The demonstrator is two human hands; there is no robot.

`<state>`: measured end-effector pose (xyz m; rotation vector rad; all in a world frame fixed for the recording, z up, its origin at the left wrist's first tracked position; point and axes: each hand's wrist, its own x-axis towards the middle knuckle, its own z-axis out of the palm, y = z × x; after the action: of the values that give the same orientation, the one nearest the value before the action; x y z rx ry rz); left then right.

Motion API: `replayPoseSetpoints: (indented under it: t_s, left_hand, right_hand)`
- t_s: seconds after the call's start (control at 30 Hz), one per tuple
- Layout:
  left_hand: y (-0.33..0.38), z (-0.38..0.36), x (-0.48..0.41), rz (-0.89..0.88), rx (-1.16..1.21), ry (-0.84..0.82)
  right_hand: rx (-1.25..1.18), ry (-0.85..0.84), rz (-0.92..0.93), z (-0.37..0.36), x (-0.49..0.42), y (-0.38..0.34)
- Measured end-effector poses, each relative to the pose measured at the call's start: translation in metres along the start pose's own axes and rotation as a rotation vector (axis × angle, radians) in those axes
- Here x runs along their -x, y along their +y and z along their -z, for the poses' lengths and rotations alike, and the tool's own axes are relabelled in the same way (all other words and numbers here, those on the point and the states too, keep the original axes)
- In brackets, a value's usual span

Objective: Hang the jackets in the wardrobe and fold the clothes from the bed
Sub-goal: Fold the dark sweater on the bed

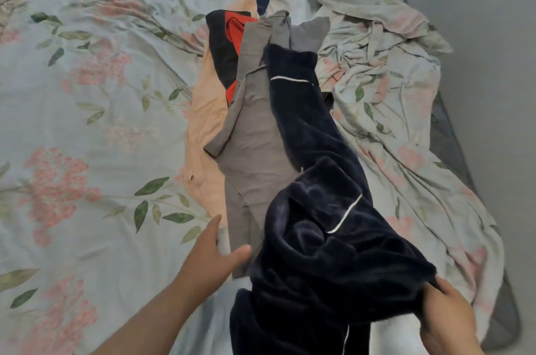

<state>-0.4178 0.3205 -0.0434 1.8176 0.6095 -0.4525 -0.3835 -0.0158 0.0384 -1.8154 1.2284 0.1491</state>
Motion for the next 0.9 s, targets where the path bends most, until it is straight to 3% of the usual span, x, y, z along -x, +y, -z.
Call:
replayPoseSetpoints:
  t_s: [0.07,0.17,0.27,0.3,0.37,0.43,0.47,0.57,0.63,0.73,0.83,0.9]
  left_hand:
    - [0.019,-0.020,-0.013,0.030,0.089,-0.177]
    - [0.047,-0.059,-0.009,-0.121,0.091,-0.439]
    - [0.052,-0.099,0.006,-0.320,-0.133,-0.397]
    - [0.052,-0.109,0.010,-0.362,-0.241,-0.309]
    - [0.050,-0.120,0.021,-0.502,-0.289,-0.156]
    - [0.052,-0.122,0.031,-0.629,-0.257,-0.069]
    - [0.053,-0.118,0.036,-0.607,-0.187,-0.022]
    - [0.065,-0.086,0.045,-0.460,0.127,0.210]
    - [0.065,-0.055,0.049,-0.384,0.155,0.382]
    - [0.045,-0.009,0.050,-0.163,0.145,0.561]
    - [0.021,0.022,0.047,-0.021,0.105,0.551]
    - [0.013,0.030,0.041,-0.004,0.054,0.462]
  right_hand:
    - [-0.017,0.070,-0.043,0.006,0.010,-0.005]
    - [0.017,0.261,0.064,-0.002,0.030,-0.020]
    - [0.113,0.393,0.360,-0.013,0.054,-0.026]
    - [0.161,0.325,0.548,-0.017,0.062,-0.023]
    - [0.293,-0.077,0.772,-0.032,0.067,-0.018]
    - [0.455,-0.541,0.684,-0.053,0.068,-0.023]
    - [0.477,-0.630,0.609,-0.061,0.064,-0.026]
    - [0.491,-0.567,0.465,-0.071,0.041,-0.019]
    - [0.727,-0.451,0.442,-0.068,0.029,-0.009]
    - [0.876,-0.324,0.263,-0.061,0.022,0.006]
    - [0.919,-0.376,0.093,-0.061,0.023,0.022]
    - [0.956,-0.370,0.162,-0.064,0.026,0.028]
